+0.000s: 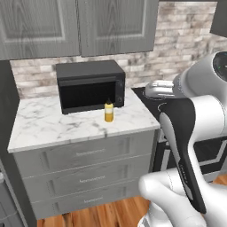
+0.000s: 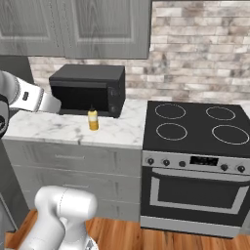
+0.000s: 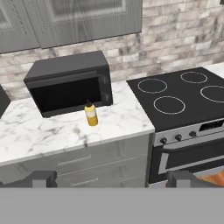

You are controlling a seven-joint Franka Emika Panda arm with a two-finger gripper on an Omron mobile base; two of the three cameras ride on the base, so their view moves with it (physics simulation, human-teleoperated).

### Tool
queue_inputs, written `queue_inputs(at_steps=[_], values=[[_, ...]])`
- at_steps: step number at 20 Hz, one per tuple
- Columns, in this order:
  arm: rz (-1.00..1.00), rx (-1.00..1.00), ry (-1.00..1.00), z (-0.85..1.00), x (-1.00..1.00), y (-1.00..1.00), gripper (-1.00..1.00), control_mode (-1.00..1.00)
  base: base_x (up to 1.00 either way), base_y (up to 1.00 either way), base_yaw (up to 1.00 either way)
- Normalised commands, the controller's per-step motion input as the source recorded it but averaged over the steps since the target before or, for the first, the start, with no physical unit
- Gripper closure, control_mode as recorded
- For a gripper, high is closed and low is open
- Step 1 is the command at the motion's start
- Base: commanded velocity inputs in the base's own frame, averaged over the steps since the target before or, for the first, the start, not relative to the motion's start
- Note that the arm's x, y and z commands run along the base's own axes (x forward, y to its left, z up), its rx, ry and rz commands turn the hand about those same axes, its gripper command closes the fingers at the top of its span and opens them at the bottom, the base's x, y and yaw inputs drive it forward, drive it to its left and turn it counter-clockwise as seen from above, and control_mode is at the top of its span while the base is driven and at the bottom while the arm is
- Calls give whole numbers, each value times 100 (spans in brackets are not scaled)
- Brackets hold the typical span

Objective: Place the mustard and mayonnaise from the counter to the top shelf of the fridge. If the existing items in the fridge are on the top shelf, move them to other shelves.

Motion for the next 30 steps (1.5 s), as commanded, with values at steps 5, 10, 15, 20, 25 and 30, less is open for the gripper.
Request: queue_inputs(at_steps=[5,10,15,20,25,30], values=[[0,0,0,0,0,0,-100,100,56,3,0],[0,0,0,0,0,0,-100,100,39,27,0],[0,0,0,0,0,0,-100,100,13,39,0],[0,0,0,0,0,0,-100,100,18,27,0],[0,0,1,0,46,1,-100,-100,9,3,0],[0,0,1,0,54,-15,-100,-100,0,0,0]])
